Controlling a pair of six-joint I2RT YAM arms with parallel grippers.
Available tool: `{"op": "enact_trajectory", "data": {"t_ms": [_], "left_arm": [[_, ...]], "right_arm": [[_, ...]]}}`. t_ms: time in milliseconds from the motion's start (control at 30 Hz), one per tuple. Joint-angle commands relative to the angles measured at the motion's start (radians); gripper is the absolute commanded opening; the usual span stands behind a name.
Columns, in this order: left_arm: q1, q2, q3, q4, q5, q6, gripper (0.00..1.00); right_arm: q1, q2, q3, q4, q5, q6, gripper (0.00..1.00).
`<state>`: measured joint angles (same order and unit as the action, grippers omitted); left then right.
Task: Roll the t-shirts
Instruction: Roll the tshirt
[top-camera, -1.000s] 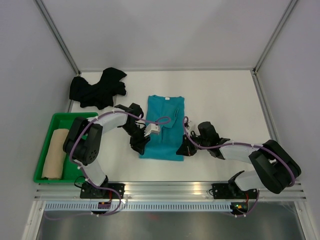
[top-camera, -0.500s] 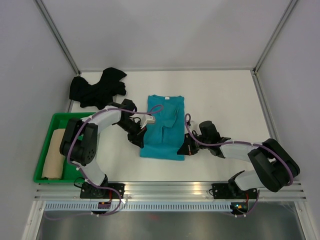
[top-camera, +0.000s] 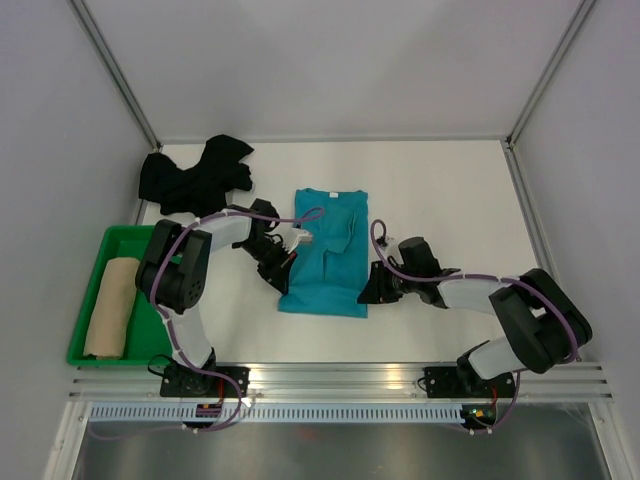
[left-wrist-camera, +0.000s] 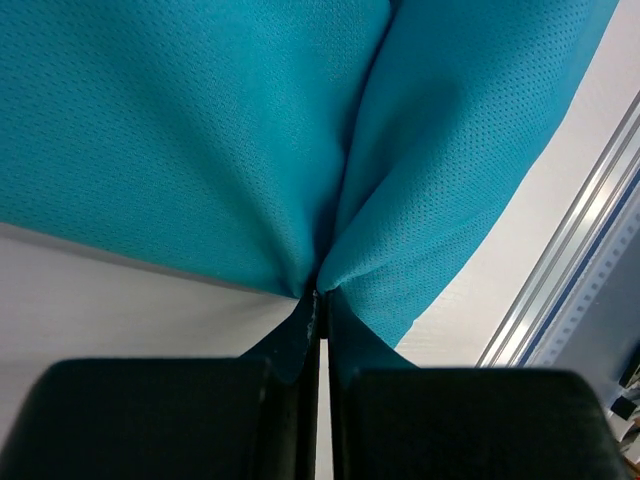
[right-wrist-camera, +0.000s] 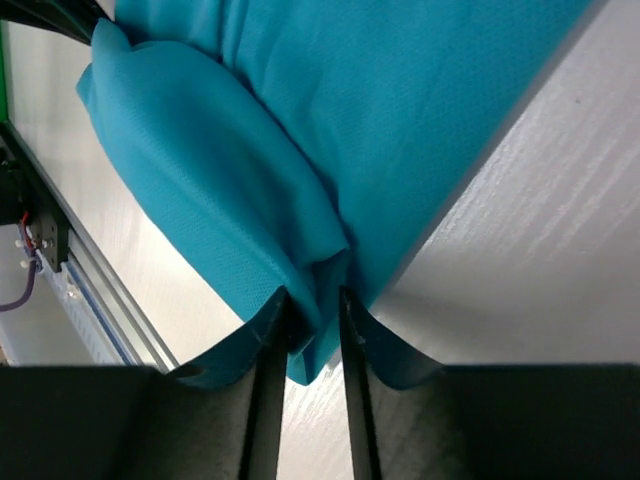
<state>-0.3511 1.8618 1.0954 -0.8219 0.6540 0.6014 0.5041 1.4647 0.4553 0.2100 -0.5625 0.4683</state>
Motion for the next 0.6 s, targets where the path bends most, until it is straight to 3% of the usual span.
{"op": "enact_trajectory", "data": {"t_ms": [0, 200, 267, 300, 367, 433, 500, 567], "left_arm": [[-0.003, -0.004, 0.032, 0.036, -0.028, -0.046, 0.02], [-0.008, -0.038, 0.023, 0.036, -0.007, -0.034, 0.02], [-0.008, -0.046, 0.021, 0.035, -0.008, -0.037, 0.02], [-0.008, -0.047, 0.020, 0.036, -0.010, -0.037, 0.02], [-0.008, -0.052, 0.018, 0.036, -0.014, -0.040, 0.02], [-0.008, -0.058, 0.017, 0.036, -0.025, -0.040, 0.02], [-0.008, -0.067, 0.018, 0.036, -0.033, -0.041, 0.03], [-0.009, -0.076, 0.018, 0.036, -0.048, -0.043, 0.07]], "right_arm": [[-0.007, -0.018, 0.055, -0.087, 0.065, -0.010, 0.35], [-0.006, -0.236, 0.153, -0.323, 0.217, -0.126, 0.37], [0.001, -0.296, 0.172, -0.378, 0.275, -0.157, 0.29], [0.031, -0.308, 0.190, -0.403, 0.330, -0.163, 0.18], [0.111, -0.293, 0.210, -0.449, 0.403, -0.200, 0.10], [0.238, -0.238, 0.226, -0.417, 0.377, -0.197, 0.05], [0.269, -0.208, 0.188, -0.234, 0.255, -0.137, 0.03], [0.267, -0.166, 0.168, -0.056, 0.228, -0.099, 0.02]]}}
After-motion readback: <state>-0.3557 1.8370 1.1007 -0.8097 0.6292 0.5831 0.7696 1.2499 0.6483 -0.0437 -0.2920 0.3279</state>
